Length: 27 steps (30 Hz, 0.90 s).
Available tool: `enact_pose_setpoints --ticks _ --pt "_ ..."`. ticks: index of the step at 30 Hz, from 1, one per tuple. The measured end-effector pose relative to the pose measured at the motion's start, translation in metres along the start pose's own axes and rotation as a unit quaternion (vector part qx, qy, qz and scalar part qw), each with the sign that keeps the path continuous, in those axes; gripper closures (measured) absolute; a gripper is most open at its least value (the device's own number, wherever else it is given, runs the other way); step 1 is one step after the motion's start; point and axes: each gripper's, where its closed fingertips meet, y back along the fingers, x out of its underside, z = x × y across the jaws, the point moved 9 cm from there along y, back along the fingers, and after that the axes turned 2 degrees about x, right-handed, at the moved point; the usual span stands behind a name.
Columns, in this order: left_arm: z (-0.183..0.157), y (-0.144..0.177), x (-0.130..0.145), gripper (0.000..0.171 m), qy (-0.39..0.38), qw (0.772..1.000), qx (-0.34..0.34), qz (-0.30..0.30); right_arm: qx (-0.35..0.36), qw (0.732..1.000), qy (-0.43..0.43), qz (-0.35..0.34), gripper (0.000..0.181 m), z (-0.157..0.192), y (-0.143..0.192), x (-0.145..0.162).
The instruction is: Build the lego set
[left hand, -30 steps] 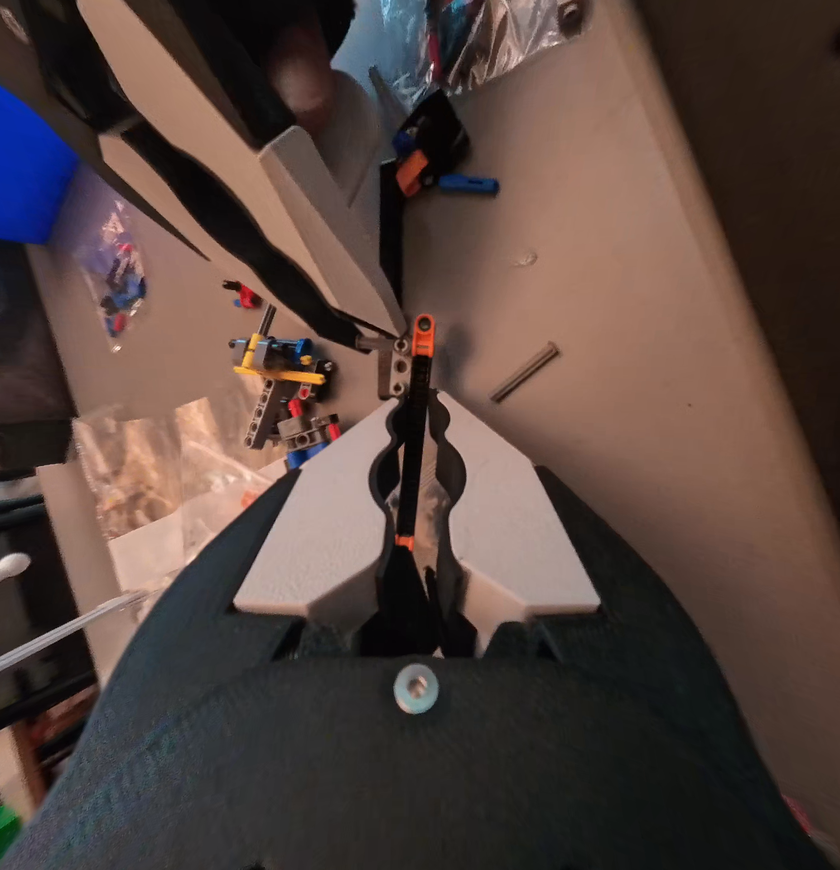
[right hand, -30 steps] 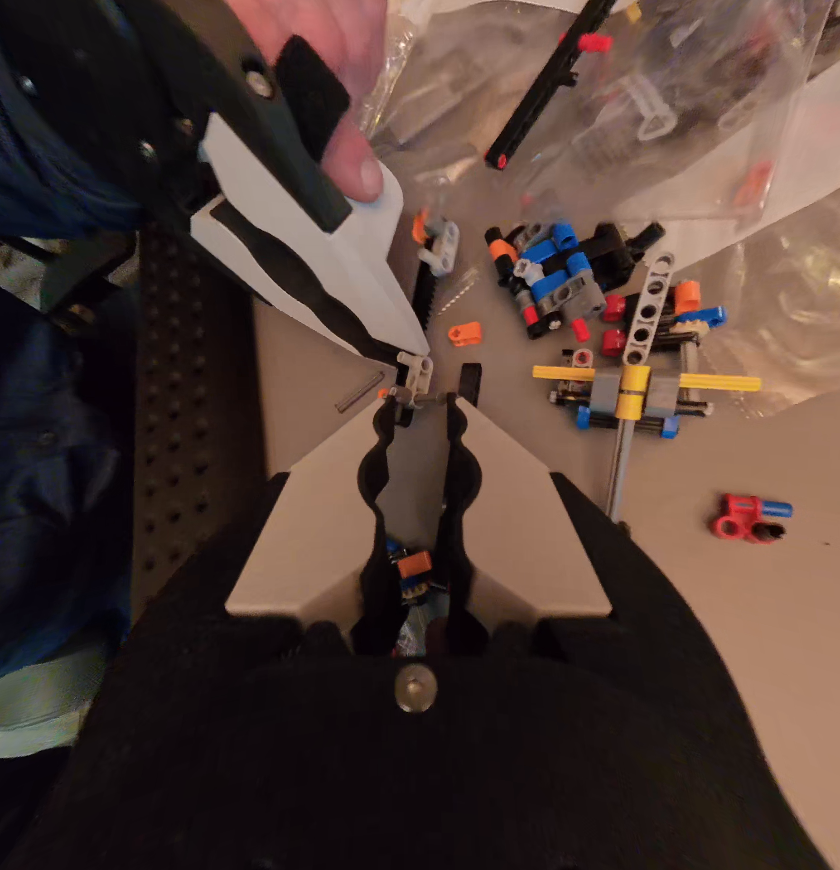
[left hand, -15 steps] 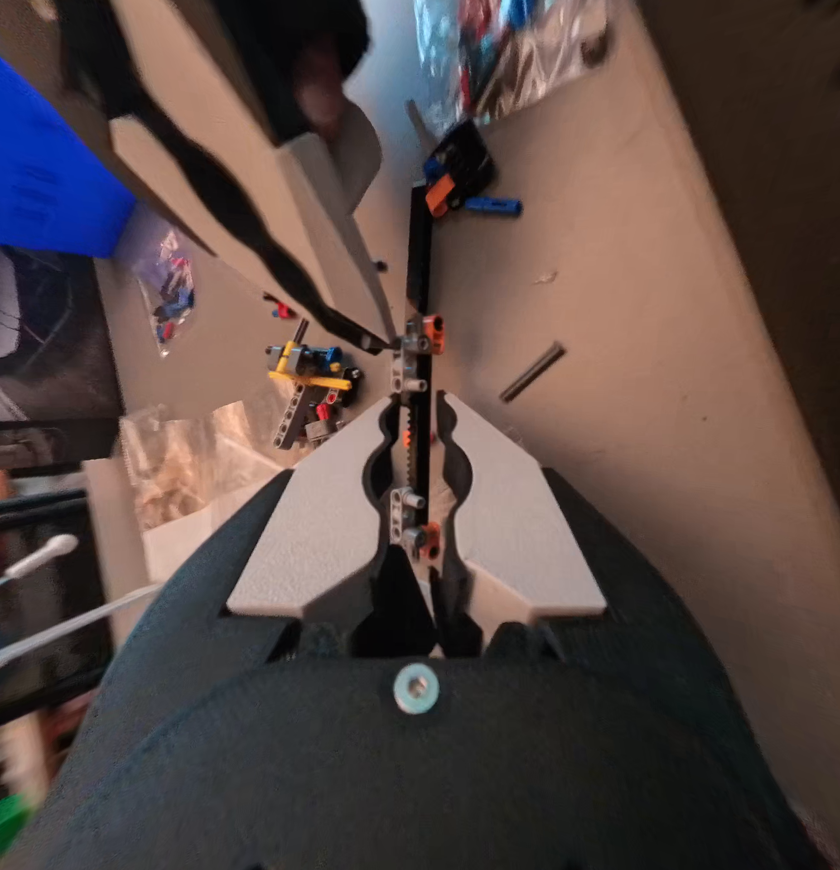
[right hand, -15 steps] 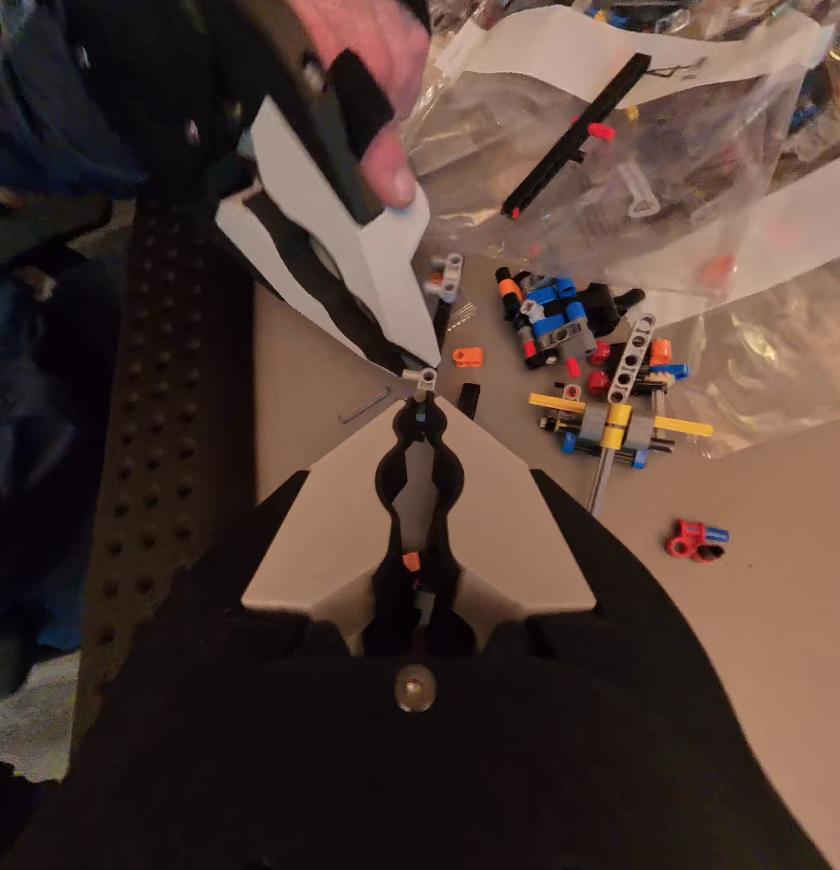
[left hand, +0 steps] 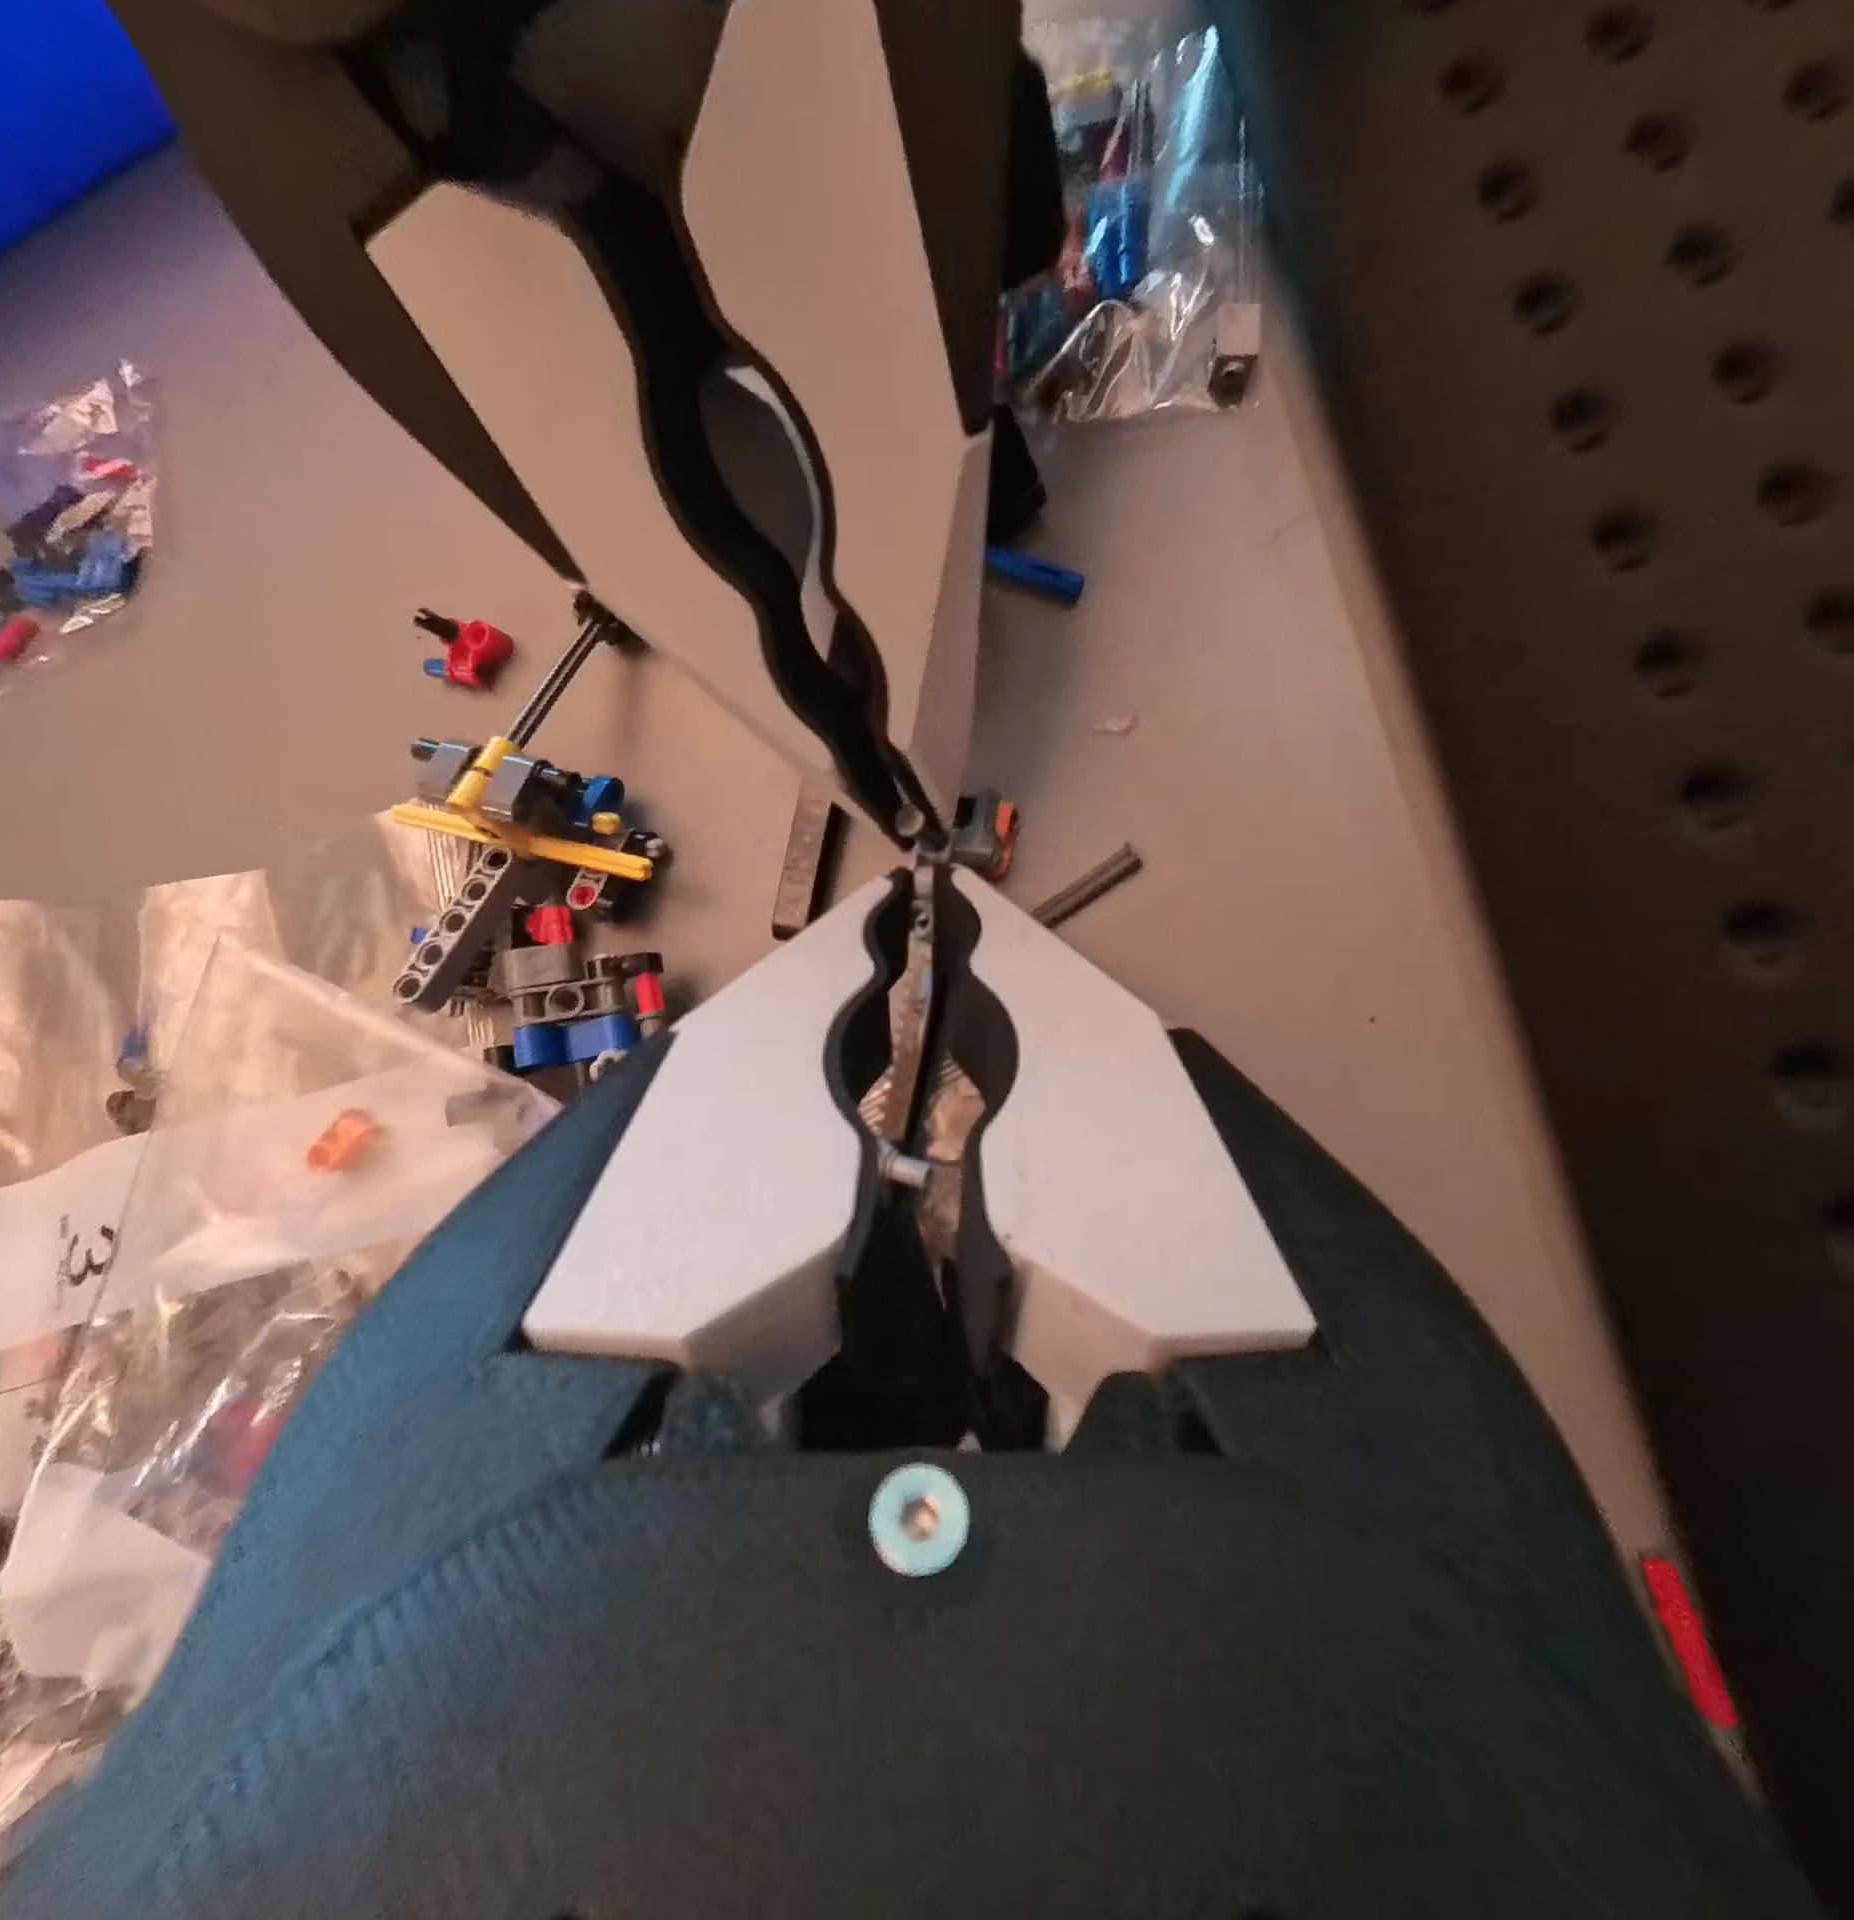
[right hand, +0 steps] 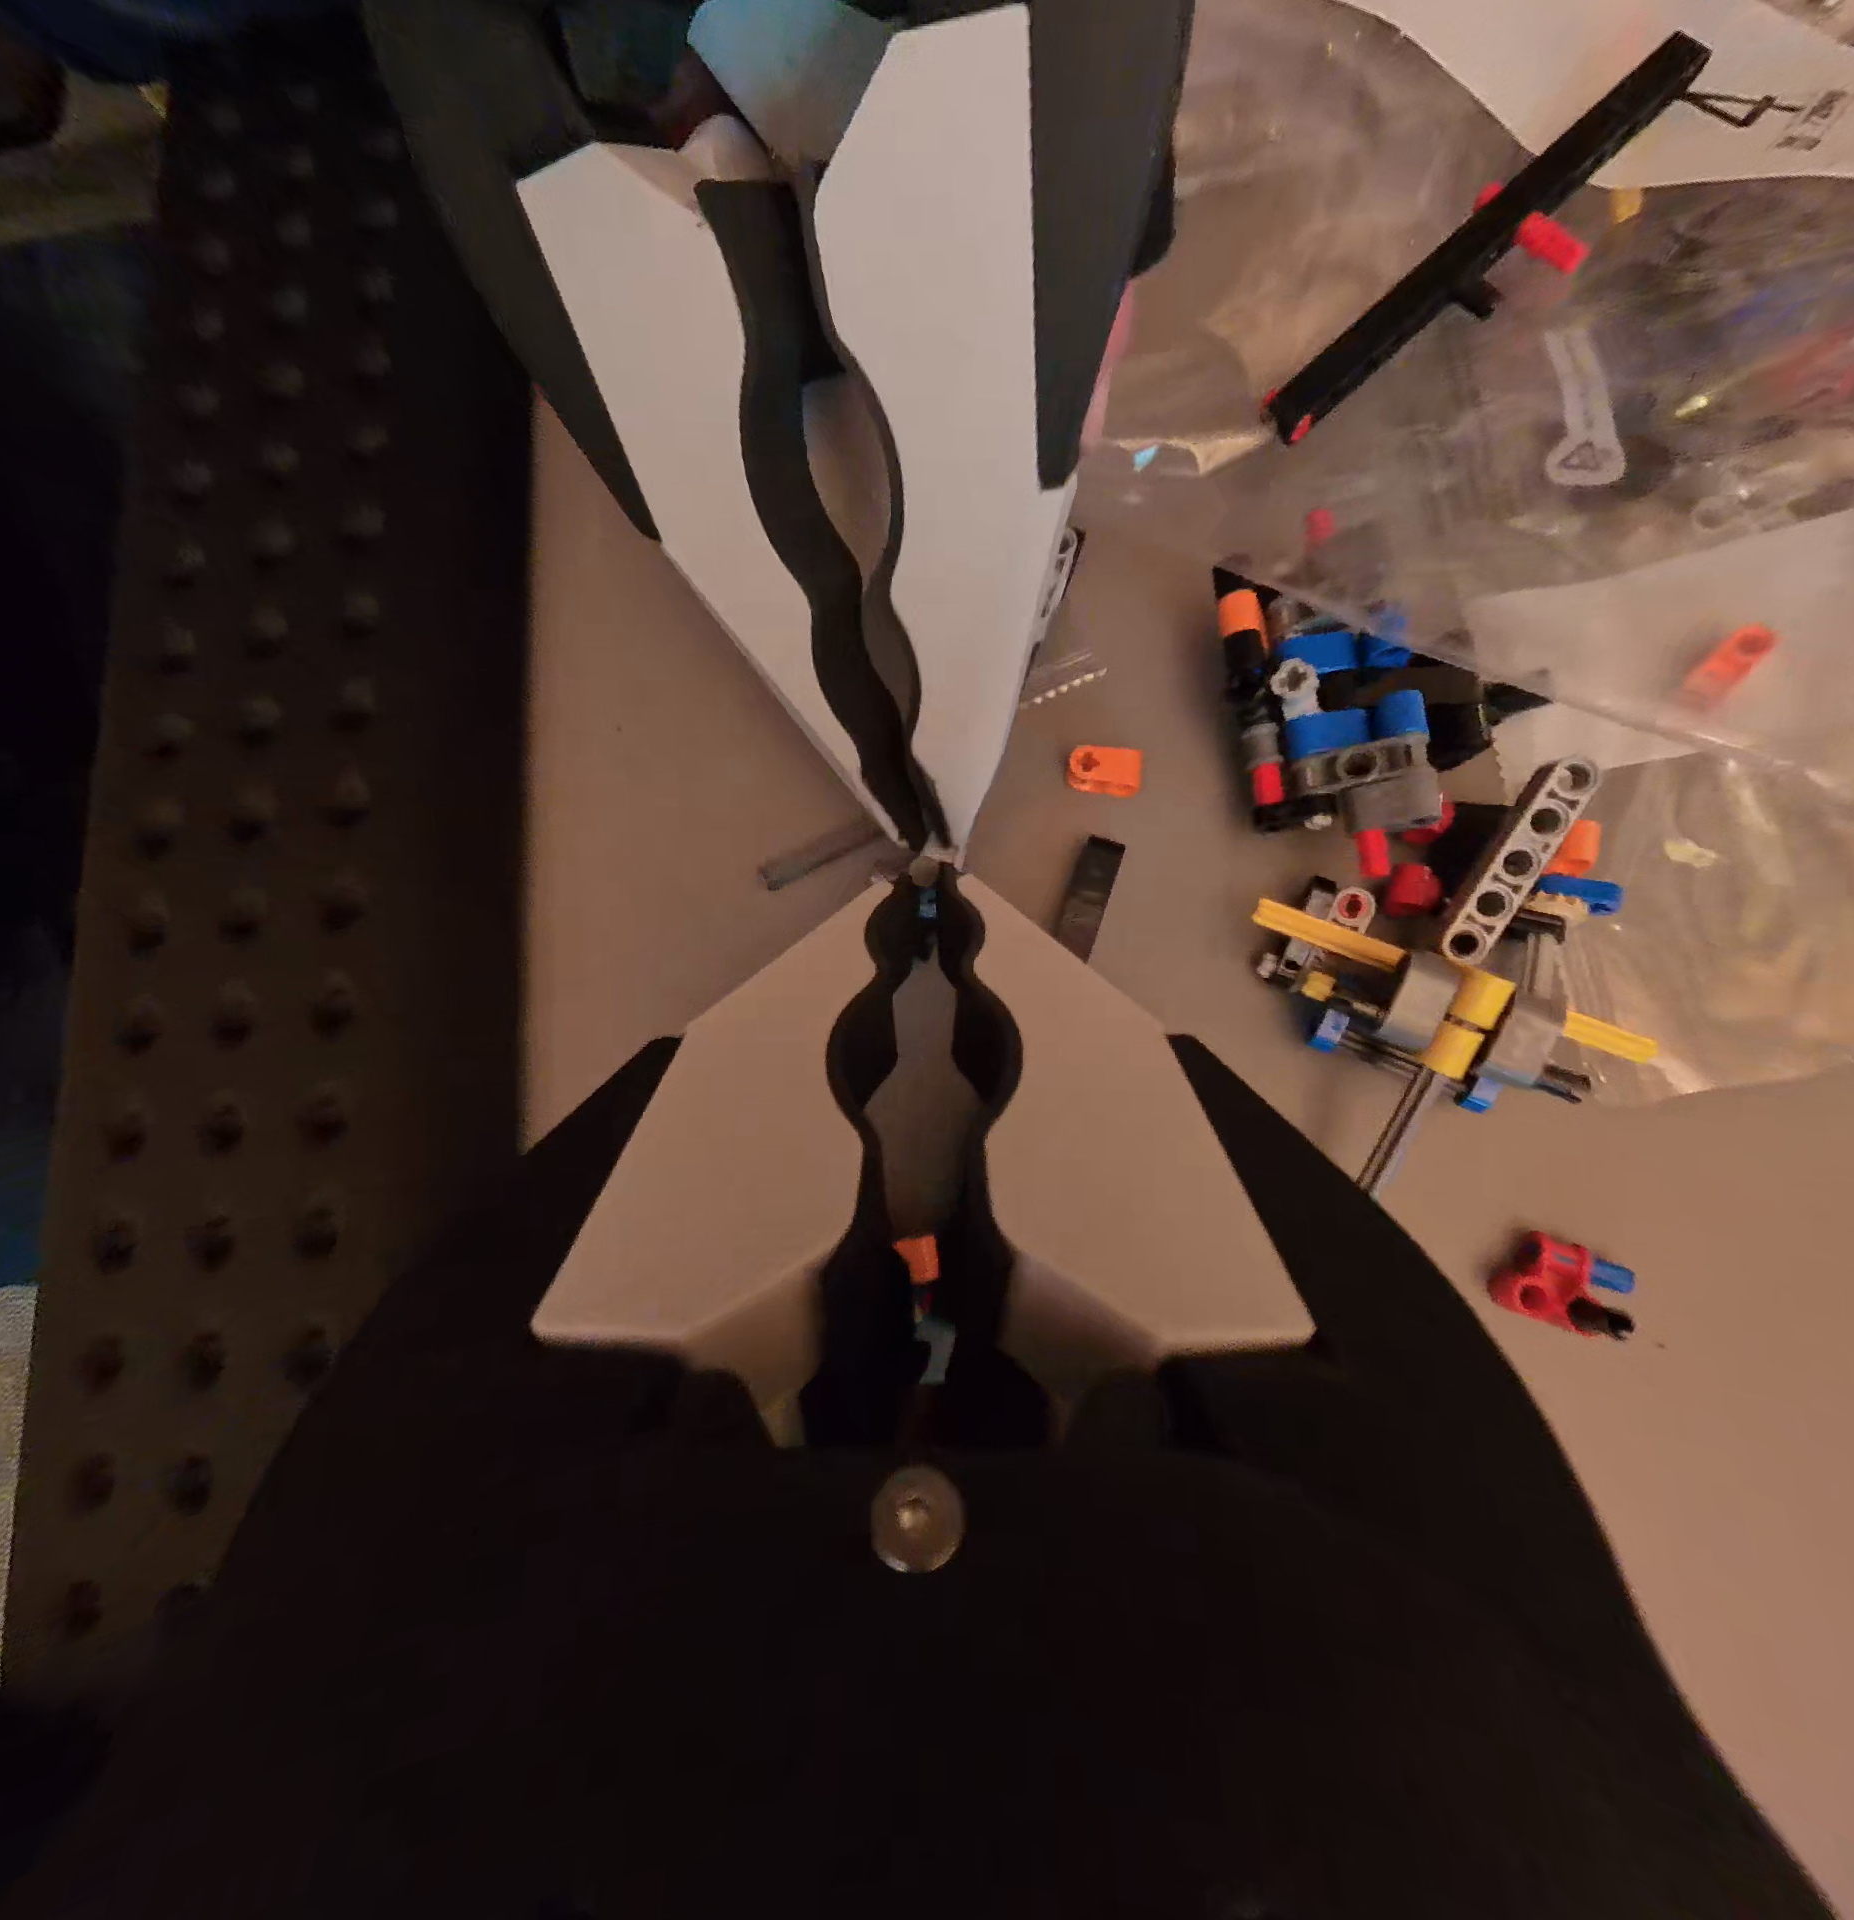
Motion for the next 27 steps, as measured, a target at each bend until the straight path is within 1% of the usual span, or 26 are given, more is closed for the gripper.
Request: enact_pose_setpoints --ticks 2,4,8,10,12,16,18,19,24,27 --pt "-0.0008 -0.0039 0.0012 0.168 0.004 1.000 0.005 0.007 -0.002 1.000 -0.001 -0.001 0.180 0.0004 -0.0008 -0.0006" --pt "0.0009 -0.0046 0.0010 0.169 0.022 1.000 0.011 0.002 0.003 1.000 -0.001 0.001 0.179 0.0000 0.0000 -0.0001" --pt "0.0030 -0.0052 0.0042 0.169 0.031 0.999 0.014 -0.006 0.004 1.000 -0.023 -0.004 0.178 -0.0034 0.0005 0.0001" --pt "0.0023 -0.0052 0.0039 0.169 0.027 1.000 0.011 -0.002 -0.001 1.000 -0.019 -0.022 0.173 -0.0009 0.0003 -0.0042" --pt "0.0010 -0.0049 0.0031 0.169 0.024 1.000 0.009 0.003 0.006 1.000 -0.016 -0.017 0.179 -0.0011 -0.0004 -0.0036" --pt "0.0000 -0.0051 0.0027 0.169 0.022 1.000 0.012 0.004 0.003 1.000 -0.023 -0.013 0.179 -0.0006 0.0004 -0.0034" --pt "-0.0014 -0.0045 0.0030 0.170 0.019 1.000 0.016 0.004 0.005 0.999 -0.031 -0.009 0.166 -0.0016 0.0010 -0.0019" --pt "-0.0018 -0.0044 0.0030 0.170 0.019 1.000 0.018 0.004 -0.002 0.999 -0.034 -0.008 0.166 -0.0010 0.0008 -0.0017" --pt "-0.0023 -0.0044 0.0023 0.169 0.017 1.000 0.016 0.008 -0.015 1.000 -0.023 0.009 0.178 0.0024 -0.0045 -0.0001" --pt "-0.0023 -0.0044 0.0026 0.170 0.019 1.000 0.016 0.009 -0.010 1.000 -0.014 0.012 0.179 0.0028 -0.0046 -0.0010"
